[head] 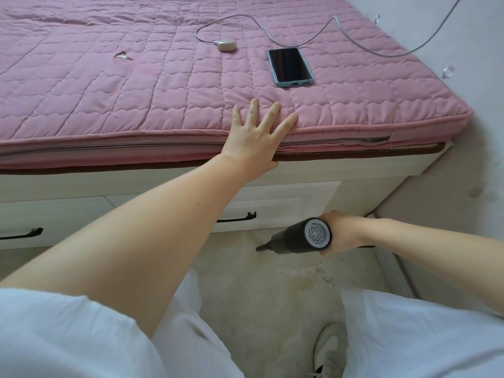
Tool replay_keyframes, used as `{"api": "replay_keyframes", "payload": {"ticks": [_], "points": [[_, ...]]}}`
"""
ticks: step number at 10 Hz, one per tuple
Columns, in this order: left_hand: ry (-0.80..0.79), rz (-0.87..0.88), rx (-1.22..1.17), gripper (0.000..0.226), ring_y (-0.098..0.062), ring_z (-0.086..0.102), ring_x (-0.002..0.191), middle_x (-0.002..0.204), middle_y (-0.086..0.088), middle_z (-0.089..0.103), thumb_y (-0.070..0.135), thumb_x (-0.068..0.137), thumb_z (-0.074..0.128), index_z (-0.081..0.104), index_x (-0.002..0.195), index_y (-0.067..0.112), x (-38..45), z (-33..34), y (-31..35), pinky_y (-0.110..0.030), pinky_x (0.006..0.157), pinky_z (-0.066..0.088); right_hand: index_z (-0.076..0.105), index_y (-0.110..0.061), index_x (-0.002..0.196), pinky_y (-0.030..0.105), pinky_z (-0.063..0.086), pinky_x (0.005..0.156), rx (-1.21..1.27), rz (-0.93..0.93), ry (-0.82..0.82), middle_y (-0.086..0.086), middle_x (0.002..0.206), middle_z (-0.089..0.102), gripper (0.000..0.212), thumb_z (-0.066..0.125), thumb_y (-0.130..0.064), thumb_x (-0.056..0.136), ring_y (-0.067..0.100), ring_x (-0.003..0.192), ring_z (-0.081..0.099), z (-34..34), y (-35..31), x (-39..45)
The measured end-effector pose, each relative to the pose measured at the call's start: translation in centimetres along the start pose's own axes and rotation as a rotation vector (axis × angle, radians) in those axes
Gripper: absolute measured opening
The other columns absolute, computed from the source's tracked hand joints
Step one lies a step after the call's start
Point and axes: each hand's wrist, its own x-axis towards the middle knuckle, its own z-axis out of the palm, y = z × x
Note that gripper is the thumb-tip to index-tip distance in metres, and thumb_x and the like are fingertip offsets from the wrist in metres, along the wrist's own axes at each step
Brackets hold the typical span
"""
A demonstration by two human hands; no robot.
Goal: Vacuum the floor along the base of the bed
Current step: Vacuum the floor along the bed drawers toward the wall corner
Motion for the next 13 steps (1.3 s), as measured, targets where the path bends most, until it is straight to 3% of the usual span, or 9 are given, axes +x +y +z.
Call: {"api": "replay_keyframes", "payload": {"ticks": [2, 4, 9, 10, 11, 12, 13], "points": [[-0.005, -0.001, -0.001, 0.097, -0.047, 0.002, 0.146, 0.163, -0.011, 0.0, 0.05, 0.088, 0.062, -0.006, 0.155, 0.029, -0.1, -0.1, 0.0, -0.067, 0.114, 0.011, 0.054, -0.023, 0.085, 0.015, 0.04, 0.055, 0.031, 0.012, 0.016, -0.005, 0.081, 0.059, 0.024, 0.073, -0.021, 0.07, 0.012, 0.074, 0.057, -0.2, 1.1, -1.3], [0.001, 0.002, 0.005, 0.097, -0.047, 0.003, 0.146, 0.163, -0.011, 0.001, 0.051, 0.088, 0.061, -0.005, 0.155, 0.029, 0.0, -0.1, 0.0, -0.067, 0.114, 0.011, 0.061, -0.01, 0.09, 0.022, 0.043, 0.059, 0.072, 0.039, -0.011, -0.003, 0.078, 0.058, 0.026, 0.073, -0.019, 0.068, 0.011, 0.069, 0.054, 0.1, 2.2, -2.2], [0.01, -0.001, -0.009, 0.101, -0.047, 0.005, 0.146, 0.162, -0.011, 0.003, 0.05, 0.084, 0.066, -0.003, 0.155, 0.029, -0.1, -0.2, 0.0, -0.067, 0.114, 0.013, 0.062, -0.012, 0.093, 0.026, 0.046, 0.061, 0.055, 0.009, -0.004, -0.003, 0.078, 0.059, 0.028, 0.072, -0.02, 0.068, 0.013, 0.07, 0.055, 0.6, 2.3, -2.1], [0.008, -0.002, -0.006, 0.1, -0.047, 0.005, 0.146, 0.162, -0.01, 0.003, 0.05, 0.085, 0.065, -0.003, 0.155, 0.029, -0.1, -0.2, 0.0, -0.067, 0.114, 0.013, 0.057, -0.02, 0.081, 0.021, 0.044, 0.059, 0.047, 0.013, -0.031, -0.006, 0.075, 0.057, 0.019, 0.072, -0.019, 0.069, 0.011, 0.07, 0.055, 0.5, 2.2, -2.3], [0.002, -0.001, -0.002, 0.099, -0.047, 0.004, 0.146, 0.162, -0.01, 0.002, 0.05, 0.086, 0.064, -0.004, 0.154, 0.029, -0.1, -0.2, 0.0, -0.067, 0.114, 0.013, 0.047, -0.026, 0.07, 0.015, 0.038, 0.053, 0.032, 0.016, -0.053, -0.011, 0.069, 0.051, 0.026, 0.072, -0.018, 0.07, 0.01, 0.066, 0.051, 0.3, 2.2, -2.6], [0.001, -0.004, 0.0, 0.099, -0.047, 0.004, 0.147, 0.162, -0.01, 0.002, 0.048, 0.087, 0.064, -0.005, 0.154, 0.028, -0.2, -0.2, 0.1, -0.066, 0.114, 0.013, 0.051, -0.021, 0.073, 0.011, 0.034, 0.048, 0.028, 0.016, -0.072, -0.01, 0.066, 0.049, 0.021, 0.071, -0.018, 0.07, 0.006, 0.06, 0.047, 0.1, 2.5, -2.8], [0.0, -0.012, 0.001, 0.099, -0.046, 0.003, 0.147, 0.162, -0.01, 0.002, 0.046, 0.088, 0.064, -0.006, 0.155, 0.028, -0.3, -0.2, 0.1, -0.065, 0.115, 0.012, 0.06, -0.011, 0.088, 0.018, 0.039, 0.055, 0.058, 0.019, -0.074, -0.006, 0.073, 0.053, 0.023, 0.071, -0.016, 0.069, 0.01, 0.066, 0.05, 0.0, 2.9, -3.1]]}}
